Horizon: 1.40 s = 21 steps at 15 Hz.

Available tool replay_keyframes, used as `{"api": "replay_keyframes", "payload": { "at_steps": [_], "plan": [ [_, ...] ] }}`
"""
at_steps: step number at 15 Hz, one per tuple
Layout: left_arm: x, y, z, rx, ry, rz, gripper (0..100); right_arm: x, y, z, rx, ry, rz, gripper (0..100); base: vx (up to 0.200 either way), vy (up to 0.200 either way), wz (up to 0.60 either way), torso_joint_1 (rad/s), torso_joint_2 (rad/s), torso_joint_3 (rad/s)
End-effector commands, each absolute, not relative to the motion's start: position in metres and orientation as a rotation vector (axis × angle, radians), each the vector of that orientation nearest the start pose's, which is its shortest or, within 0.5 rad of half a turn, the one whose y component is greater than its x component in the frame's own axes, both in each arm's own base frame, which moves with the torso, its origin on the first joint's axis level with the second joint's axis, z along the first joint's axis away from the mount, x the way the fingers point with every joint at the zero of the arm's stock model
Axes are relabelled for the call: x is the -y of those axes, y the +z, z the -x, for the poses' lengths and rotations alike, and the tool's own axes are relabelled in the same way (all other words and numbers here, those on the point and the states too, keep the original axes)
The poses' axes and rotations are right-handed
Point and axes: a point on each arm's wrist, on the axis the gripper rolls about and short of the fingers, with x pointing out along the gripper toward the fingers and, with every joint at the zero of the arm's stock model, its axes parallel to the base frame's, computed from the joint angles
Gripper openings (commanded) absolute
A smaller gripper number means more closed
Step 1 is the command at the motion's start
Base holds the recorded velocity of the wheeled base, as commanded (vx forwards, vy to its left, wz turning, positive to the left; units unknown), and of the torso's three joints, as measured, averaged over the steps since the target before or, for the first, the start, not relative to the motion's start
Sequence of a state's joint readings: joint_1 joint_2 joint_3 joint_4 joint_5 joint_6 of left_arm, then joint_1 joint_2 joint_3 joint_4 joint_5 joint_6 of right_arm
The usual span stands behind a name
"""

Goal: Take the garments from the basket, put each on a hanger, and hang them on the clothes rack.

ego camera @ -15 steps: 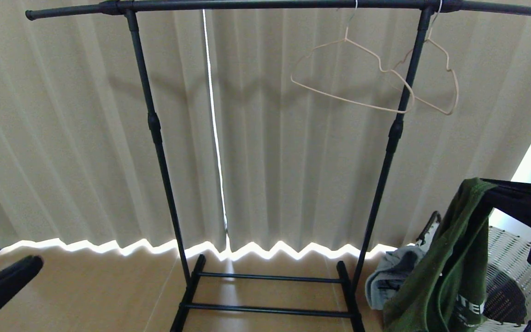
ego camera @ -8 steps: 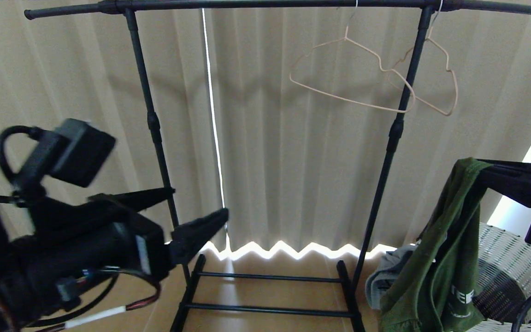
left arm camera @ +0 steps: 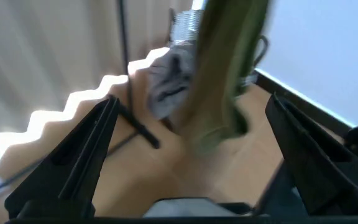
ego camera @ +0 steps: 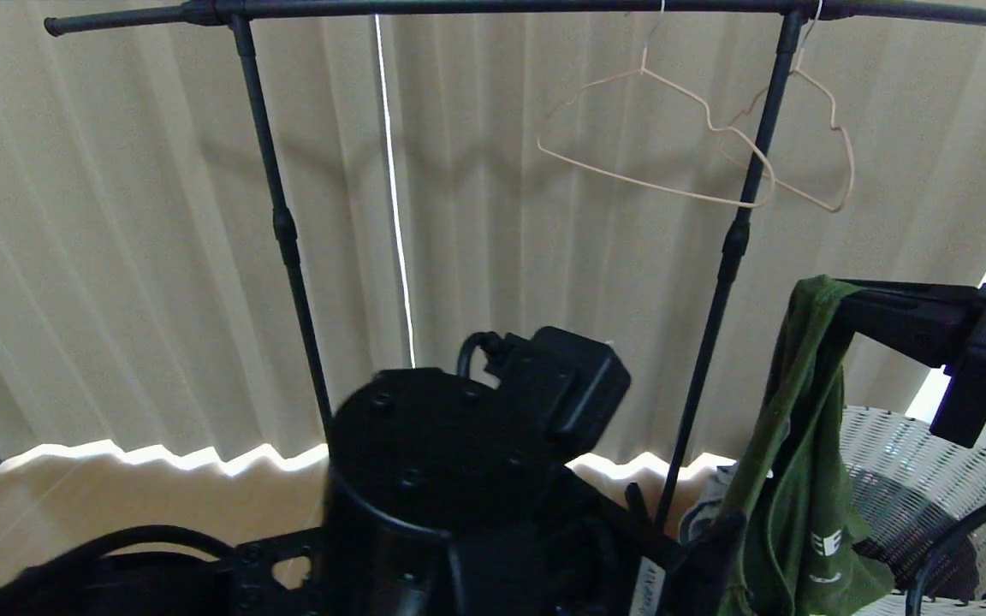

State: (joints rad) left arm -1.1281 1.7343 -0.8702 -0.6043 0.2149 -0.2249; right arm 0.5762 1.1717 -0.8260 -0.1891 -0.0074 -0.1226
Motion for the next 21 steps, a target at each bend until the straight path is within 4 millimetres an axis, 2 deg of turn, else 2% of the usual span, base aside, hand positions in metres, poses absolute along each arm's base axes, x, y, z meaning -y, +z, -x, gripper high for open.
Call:
{"api": "replay_keyframes", "payload": {
  "at_steps": [1, 2, 4, 7, 8, 10, 13, 18, 19, 21],
  "plan": [
    [0.320, 0.166, -0.146, -0.336, -0.860, 0.042, 100, -0.098, 0.270, -0.148, -0.128, 0.587, 0.169, 0, 0.000, 0.000, 0.00, 0.000, 0.00, 0.000],
    [0.335, 0.160, -0.154, -0.318, -0.809, 0.077, 100, -0.098, 0.270, -0.148, -0.125, 0.588, 0.168, 0, 0.000, 0.000, 0.00, 0.000, 0.00, 0.000],
    [0.347, 0.160, -0.160, -0.304, -0.802, 0.093, 100, -0.098, 0.271, -0.147, -0.122, 0.588, 0.167, 0, 0.000, 0.000, 0.00, 0.000, 0.00, 0.000],
    [0.353, 0.153, -0.179, -0.297, -0.742, 0.093, 100, -0.096, 0.272, -0.145, -0.116, 0.588, 0.166, 0, 0.000, 0.000, 0.00, 0.000, 0.00, 0.000],
    [0.353, 0.142, -0.187, -0.316, -0.713, 0.074, 100, -0.096, 0.273, -0.145, -0.112, 0.586, 0.164, 0, 0.000, 0.000, 0.00, 0.000, 0.00, 0.000],
    [0.347, 0.131, -0.192, -0.343, -0.688, 0.051, 100, -0.096, 0.274, -0.145, -0.107, 0.581, 0.165, 0, 0.000, 0.000, 0.00, 0.000, 0.00, 0.000],
    [0.334, 0.112, -0.184, -0.403, -0.674, -0.014, 100, -0.094, 0.276, -0.143, -0.098, 0.578, 0.162, 0, 0.000, 0.000, 0.00, 0.000, 0.00, 0.000],
    [0.317, 0.113, -0.175, -0.414, -0.650, -0.034, 100, -0.095, 0.275, -0.143, -0.100, 0.578, 0.163, 0, 0.000, 0.000, 0.00, 0.000, 0.00, 0.000],
    [0.316, 0.112, -0.175, -0.417, -0.648, -0.039, 0, -0.095, 0.275, -0.143, -0.100, 0.578, 0.163, 0, 0.000, 0.000, 0.00, 0.000, 0.00, 0.000],
    [0.314, 0.109, -0.173, -0.424, -0.647, -0.052, 0, -0.095, 0.275, -0.143, -0.100, 0.578, 0.163, 0, 0.000, 0.000, 0.00, 0.000, 0.00, 0.000]
  ]
}}
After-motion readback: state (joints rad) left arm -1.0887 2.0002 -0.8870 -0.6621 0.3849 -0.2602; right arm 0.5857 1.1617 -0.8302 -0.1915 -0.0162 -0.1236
